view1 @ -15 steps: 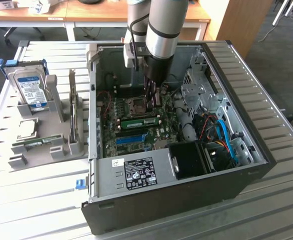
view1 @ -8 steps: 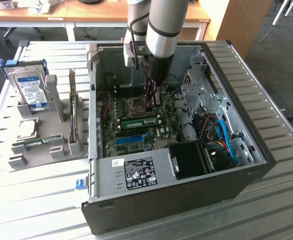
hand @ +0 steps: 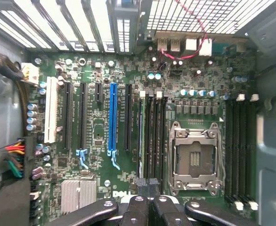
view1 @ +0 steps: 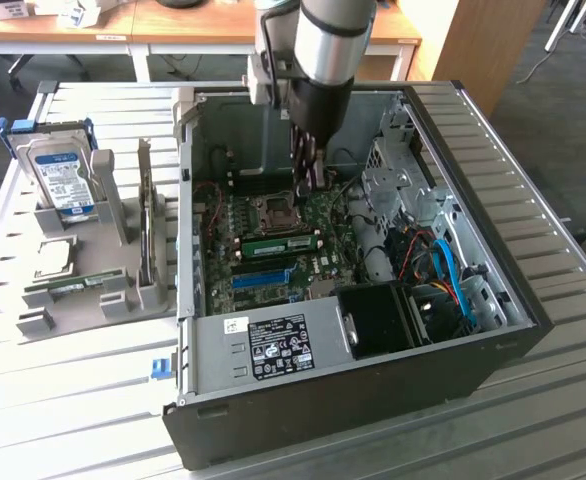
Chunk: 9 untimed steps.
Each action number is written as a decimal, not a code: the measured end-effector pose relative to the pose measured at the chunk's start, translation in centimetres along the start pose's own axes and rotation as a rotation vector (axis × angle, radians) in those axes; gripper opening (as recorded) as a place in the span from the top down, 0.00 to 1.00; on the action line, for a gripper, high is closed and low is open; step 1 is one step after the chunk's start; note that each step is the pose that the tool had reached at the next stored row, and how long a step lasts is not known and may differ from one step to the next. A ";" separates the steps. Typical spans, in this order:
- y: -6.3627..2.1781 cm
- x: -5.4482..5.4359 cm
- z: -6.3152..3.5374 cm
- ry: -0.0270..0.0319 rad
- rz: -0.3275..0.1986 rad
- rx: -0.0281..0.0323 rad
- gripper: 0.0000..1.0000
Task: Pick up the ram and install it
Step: 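Insert the ram into the slot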
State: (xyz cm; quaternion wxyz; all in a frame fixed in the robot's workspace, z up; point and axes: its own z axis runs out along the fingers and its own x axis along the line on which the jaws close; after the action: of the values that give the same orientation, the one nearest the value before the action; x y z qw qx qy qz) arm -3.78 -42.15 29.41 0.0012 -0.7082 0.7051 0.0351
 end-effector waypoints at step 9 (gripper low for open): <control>0.07 -0.1 -1.53 -0.0002 0.000 0.0001 0.89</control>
State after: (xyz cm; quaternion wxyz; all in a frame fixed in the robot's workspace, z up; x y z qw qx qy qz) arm -3.78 -42.15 30.95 0.0013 -0.7082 0.7051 0.0351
